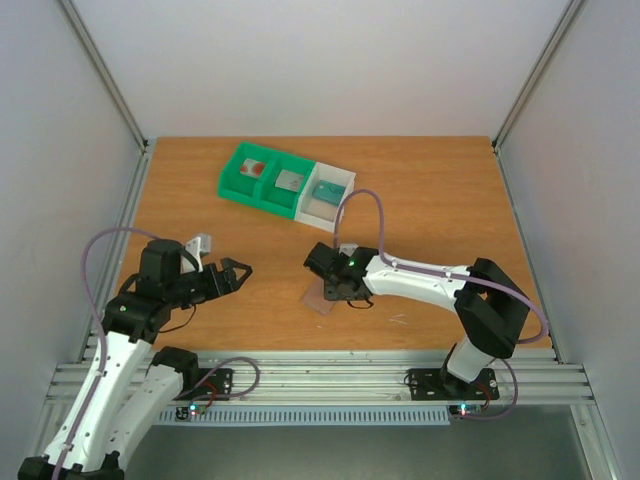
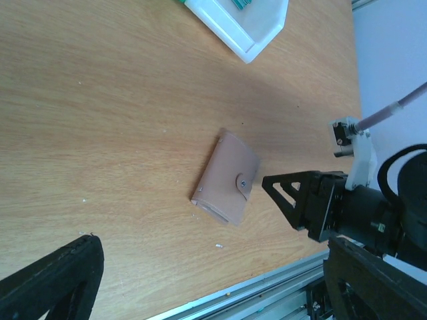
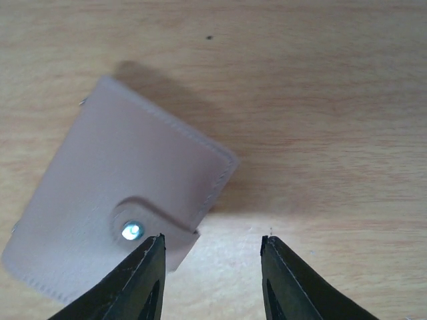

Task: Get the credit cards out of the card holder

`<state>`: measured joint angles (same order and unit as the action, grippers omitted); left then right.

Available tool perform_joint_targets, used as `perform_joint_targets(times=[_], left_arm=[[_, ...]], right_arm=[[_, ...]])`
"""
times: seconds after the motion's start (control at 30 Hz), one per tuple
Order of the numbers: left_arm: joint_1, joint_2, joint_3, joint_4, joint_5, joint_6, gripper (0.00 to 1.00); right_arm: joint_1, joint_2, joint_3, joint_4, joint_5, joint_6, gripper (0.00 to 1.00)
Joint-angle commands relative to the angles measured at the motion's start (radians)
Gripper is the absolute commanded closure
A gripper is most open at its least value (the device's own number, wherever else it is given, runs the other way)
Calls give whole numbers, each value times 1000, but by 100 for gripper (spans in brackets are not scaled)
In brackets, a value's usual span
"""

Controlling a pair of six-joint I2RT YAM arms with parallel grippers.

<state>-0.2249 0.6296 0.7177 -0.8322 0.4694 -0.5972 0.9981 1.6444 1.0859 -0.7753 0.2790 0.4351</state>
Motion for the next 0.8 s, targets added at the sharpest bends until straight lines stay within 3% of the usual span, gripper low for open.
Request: perform_joint_targets(times=[0.0,0.33,0.63,0.77], left_arm=[[-3,-5,-27,61,25,-12,10],[-4,-4,-54,74,51,-23,11],[-4,1,-96,112,62,-43,12],[-4,-12,-96,116,64,-47,12]], right_arm=[[-46,-6,-46,108,-51,117,60],[-87,86,-44,229,-108,114,54],[-95,202,96,290,-222,-86,54],[-95,220,161,223,-242,-142,54]])
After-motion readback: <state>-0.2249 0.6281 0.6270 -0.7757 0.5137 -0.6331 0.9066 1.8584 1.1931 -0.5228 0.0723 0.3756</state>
